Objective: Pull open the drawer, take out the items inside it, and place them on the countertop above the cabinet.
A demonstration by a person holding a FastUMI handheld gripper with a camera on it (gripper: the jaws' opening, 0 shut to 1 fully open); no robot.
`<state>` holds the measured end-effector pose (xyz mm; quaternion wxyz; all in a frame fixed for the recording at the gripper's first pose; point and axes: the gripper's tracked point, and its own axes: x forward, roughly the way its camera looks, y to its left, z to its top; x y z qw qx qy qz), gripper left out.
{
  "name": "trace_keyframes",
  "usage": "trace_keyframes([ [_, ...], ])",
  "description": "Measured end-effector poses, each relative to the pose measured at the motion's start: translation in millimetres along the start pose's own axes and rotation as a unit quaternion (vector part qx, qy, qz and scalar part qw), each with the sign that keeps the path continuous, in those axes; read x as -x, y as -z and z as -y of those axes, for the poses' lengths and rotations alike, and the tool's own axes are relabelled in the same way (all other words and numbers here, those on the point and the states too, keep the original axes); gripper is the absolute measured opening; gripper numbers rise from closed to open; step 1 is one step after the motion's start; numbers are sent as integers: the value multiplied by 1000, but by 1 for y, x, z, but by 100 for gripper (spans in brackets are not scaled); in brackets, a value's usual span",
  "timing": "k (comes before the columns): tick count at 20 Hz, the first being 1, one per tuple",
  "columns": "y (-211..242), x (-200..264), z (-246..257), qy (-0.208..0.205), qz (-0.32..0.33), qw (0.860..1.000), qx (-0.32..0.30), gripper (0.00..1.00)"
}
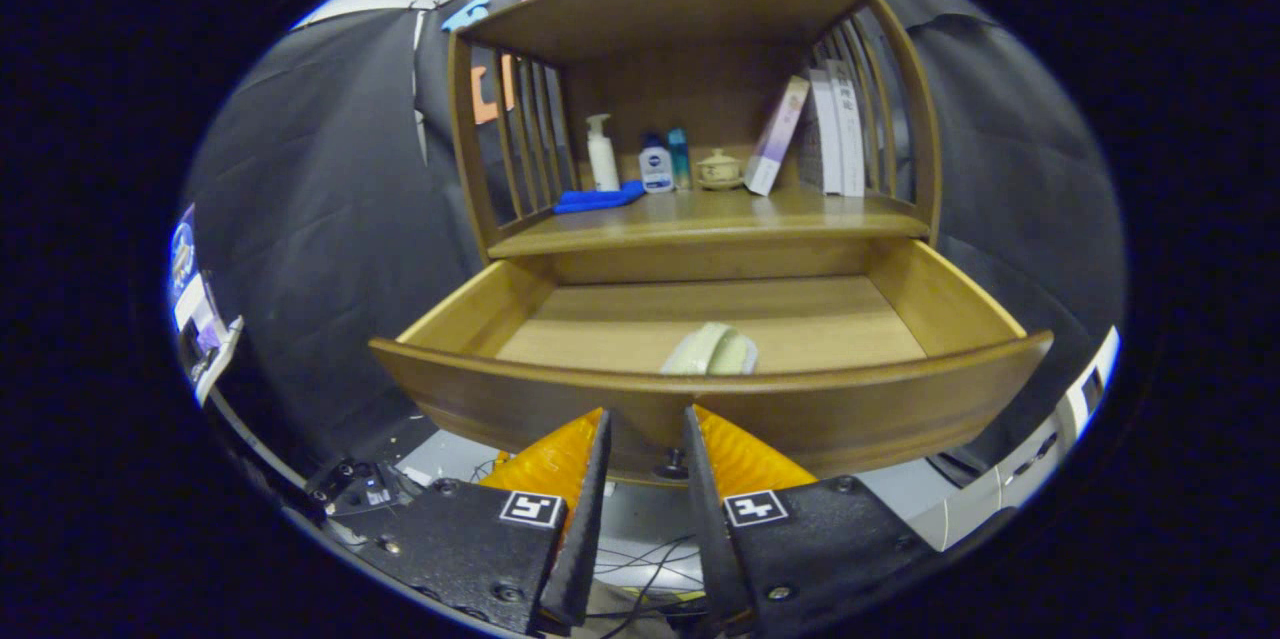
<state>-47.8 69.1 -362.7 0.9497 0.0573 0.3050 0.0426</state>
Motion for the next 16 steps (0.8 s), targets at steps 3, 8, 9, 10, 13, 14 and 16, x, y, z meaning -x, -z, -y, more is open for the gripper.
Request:
trace_keyframes([
  [3, -33, 4, -5, -4, 5, 999, 33, 63],
  [8, -72, -22, 6, 8, -20, 998, 52, 81],
  [9, -79, -31, 10, 12, -30, 999, 43, 81],
  [10, -83, -38, 16, 16, -41, 998, 36, 81],
  [13, -86, -65, 29, 25, -79, 996, 14, 80],
  [14, -85, -72, 32, 26, -93, 995, 9, 80],
  [16, -76, -87, 35, 26, -128, 991, -3, 79],
])
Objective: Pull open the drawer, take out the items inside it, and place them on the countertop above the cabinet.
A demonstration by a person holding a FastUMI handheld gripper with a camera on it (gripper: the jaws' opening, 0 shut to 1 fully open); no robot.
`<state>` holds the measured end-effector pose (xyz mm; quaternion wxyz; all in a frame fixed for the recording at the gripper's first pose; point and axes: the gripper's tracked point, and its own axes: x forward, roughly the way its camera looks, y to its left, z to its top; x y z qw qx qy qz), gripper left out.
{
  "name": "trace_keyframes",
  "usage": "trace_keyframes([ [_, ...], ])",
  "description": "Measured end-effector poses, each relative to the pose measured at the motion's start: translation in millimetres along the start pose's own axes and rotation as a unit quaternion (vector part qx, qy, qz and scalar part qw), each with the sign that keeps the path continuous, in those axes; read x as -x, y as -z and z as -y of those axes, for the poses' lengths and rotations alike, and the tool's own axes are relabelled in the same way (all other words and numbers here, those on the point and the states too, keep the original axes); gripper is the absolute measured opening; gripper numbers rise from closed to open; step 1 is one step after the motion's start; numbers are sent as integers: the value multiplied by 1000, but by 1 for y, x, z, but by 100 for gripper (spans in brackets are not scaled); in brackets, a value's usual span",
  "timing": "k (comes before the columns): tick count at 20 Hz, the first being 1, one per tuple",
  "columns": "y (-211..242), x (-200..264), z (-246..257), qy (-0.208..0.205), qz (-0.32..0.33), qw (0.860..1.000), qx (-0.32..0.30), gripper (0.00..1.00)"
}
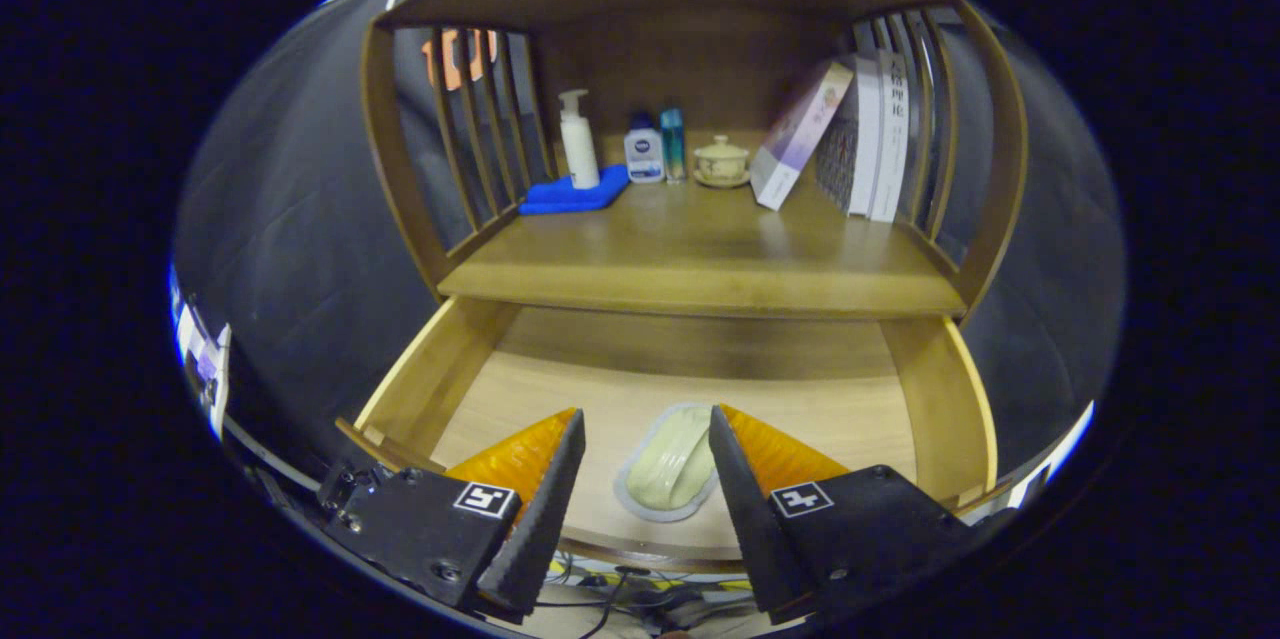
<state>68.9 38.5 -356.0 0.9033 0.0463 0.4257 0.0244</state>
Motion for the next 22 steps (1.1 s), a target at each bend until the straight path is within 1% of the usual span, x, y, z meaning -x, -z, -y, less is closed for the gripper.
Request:
trace_keyframes([
  [3, 14, -23, 3, -2, -59, 998, -27, 79],
  [5, 20, -34, 8, 0, -92, 995, -24, 79],
  [8, 26, -48, 16, 16, -124, 992, -16, 78],
  [12, 32, -61, 18, 15, -166, 986, -26, 76],
  [13, 33, -63, 21, 23, -176, 984, -25, 76],
  [15, 37, -66, 23, 26, -191, 981, -23, 72],
  [17, 41, -69, 23, 23, -204, 978, -26, 65],
  [18, 45, -70, 24, 25, -213, 976, -28, 59],
  [19, 50, -72, 25, 29, -228, 973, -35, 55],
  [20, 53, -73, 23, 27, -236, 970, -45, 49],
  [22, 56, -75, 24, 27, -244, 968, -47, 42],
])
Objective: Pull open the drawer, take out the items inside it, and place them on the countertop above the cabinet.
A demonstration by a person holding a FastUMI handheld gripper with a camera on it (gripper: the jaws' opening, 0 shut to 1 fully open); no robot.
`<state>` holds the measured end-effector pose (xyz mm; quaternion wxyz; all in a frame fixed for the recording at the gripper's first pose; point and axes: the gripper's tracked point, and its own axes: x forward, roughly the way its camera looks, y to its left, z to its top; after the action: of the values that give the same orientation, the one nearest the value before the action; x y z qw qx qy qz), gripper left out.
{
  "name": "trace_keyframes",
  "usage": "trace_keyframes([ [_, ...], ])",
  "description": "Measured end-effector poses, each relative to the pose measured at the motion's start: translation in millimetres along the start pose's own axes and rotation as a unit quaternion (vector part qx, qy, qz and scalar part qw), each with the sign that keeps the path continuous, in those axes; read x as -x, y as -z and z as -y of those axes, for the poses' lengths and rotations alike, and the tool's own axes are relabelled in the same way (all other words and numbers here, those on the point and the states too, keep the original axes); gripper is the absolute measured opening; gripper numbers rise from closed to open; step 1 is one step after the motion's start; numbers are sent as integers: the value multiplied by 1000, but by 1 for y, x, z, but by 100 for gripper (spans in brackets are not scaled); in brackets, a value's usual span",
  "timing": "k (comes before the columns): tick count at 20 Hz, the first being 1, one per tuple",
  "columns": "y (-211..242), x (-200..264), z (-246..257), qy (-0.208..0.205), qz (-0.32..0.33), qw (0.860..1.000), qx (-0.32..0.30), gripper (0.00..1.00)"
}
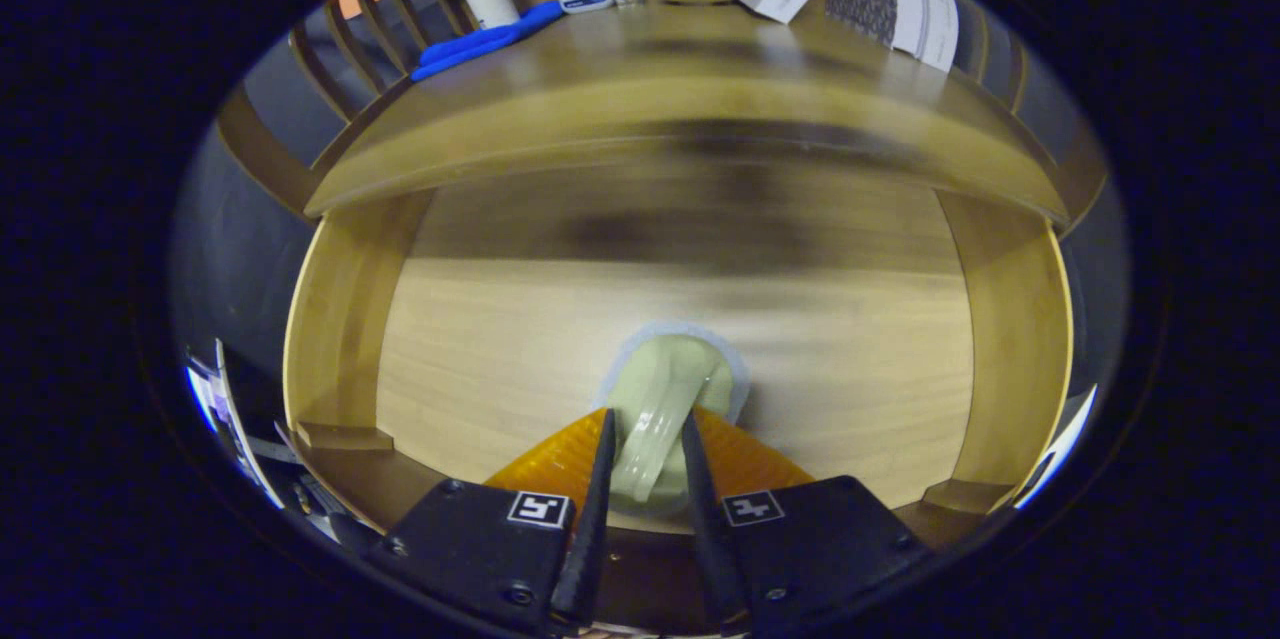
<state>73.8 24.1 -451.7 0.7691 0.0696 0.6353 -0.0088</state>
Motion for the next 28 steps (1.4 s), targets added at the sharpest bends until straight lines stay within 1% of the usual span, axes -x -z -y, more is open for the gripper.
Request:
trace_keyframes([
  [4, -5, 0, 3, 8, 5, 1000, 21, 31],
  [7, -8, 0, 3, 19, 6, 999, 26, 22],
  [9, -12, 5, 5, 33, 11, 999, 30, 20],
  [13, -20, 28, 0, 43, 31, 998, 46, 20],
  [20, -43, 95, -2, 35, 74, 995, 49, 20],
  [25, -86, 136, 3, 38, 110, 992, 38, 20],
  [28, -113, 137, 8, 55, 115, 991, 41, 20],
])
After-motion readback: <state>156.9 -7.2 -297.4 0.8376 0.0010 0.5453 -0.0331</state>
